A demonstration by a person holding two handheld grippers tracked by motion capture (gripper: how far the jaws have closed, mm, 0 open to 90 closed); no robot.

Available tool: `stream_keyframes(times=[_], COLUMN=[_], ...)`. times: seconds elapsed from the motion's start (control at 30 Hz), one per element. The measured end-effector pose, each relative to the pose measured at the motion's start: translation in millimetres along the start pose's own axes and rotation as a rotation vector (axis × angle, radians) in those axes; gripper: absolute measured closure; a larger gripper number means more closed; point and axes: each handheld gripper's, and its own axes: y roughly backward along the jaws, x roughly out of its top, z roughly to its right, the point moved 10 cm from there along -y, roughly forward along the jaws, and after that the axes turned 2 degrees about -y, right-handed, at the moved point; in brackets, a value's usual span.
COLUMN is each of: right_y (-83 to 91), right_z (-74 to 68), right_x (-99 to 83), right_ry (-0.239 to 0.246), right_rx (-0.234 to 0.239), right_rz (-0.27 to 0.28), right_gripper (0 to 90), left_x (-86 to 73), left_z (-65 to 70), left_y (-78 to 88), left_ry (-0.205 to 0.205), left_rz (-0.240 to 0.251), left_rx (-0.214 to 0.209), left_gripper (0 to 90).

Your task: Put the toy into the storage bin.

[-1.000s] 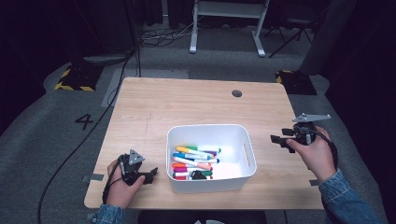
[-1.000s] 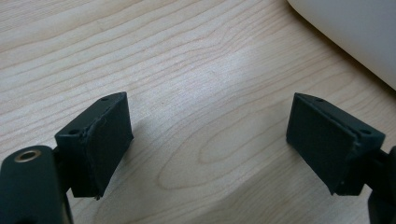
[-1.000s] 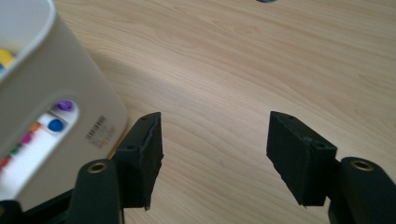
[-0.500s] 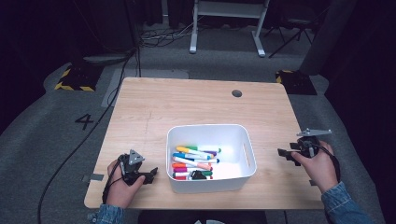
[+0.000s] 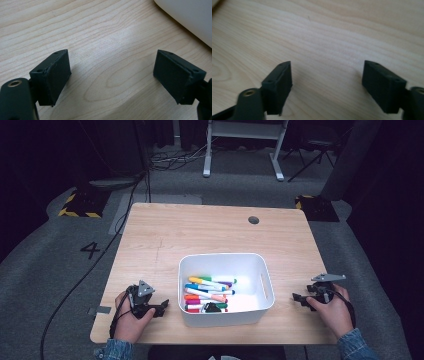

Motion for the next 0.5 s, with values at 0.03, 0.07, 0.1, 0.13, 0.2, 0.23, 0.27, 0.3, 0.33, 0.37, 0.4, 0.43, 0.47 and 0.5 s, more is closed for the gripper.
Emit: stream_keyframes(times=[0.03,0.07,0.1,0.13,0.2,0.23,0.27,0.3,0.33,0.37,0.4,0.43,0.47,0.5], right_y=[-4.3,-8.9,-11.3,-11.5,-11.8,-11.8,-11.8,-11.8,-11.9,-11.9,-11.9,-12.0,-11.9,-11.9], right_z=[1.2,1.0,0.1,-1.0,-1.8,-1.7,-1.7,-1.8,-1.7,-1.8,-1.7,-1.8,-1.7,-1.5], right_x=[0.8,2.5,2.8,3.1,2.3,2.4,2.3,2.4,2.4,2.5,2.5,2.6,2.5,2.5], right_ry=[0.016,0.006,0.005,0.009,0.020,0.020,0.020,0.020,0.021,0.020,0.022,0.023,0.023,0.024], right_rx=[-0.012,-0.017,-0.015,-0.012,-0.005,-0.006,-0.005,-0.006,-0.006,-0.005,-0.006,-0.006,-0.006,-0.007], right_rz=[0.041,0.094,0.099,0.102,0.094,0.095,0.094,0.095,0.095,0.096,0.096,0.098,0.096,0.095], right_gripper=[9.1,3.0,1.8,1.1,0.0,0.0,0.0,0.0,0.0,0.0,0.0,0.0,0.0,0.0], left_x=[0.0,0.0,-0.2,-0.4,-0.6,-0.6,-0.6,-0.6,-0.6,-0.6,-0.6,-0.6,-0.6,-0.4], left_z=[0.0,0.0,0.3,0.2,0.6,0.6,0.7,0.7,0.6,0.6,0.6,0.6,0.6,0.6], left_y=[0.0,0.0,0.2,0.4,0.4,0.4,0.4,0.3,0.4,0.4,0.4,0.4,0.3,0.1], left_ry=[0.000,0.000,-0.001,-0.001,0.001,0.001,0.001,0.000,0.000,0.000,0.000,0.001,0.000,0.001], left_rz=[0.000,0.000,-0.003,-0.007,-0.008,-0.008,-0.008,-0.008,-0.008,-0.008,-0.008,-0.008,-0.008,-0.005], left_rx=[0.000,0.000,-0.005,-0.003,-0.005,-0.005,-0.005,-0.005,-0.004,-0.004,-0.004,-0.004,-0.004,-0.001], left_gripper=[14.4,14.4,14.4,14.4,14.3,14.3,14.3,14.3,14.3,14.3,14.3,14.3,14.4,14.3])
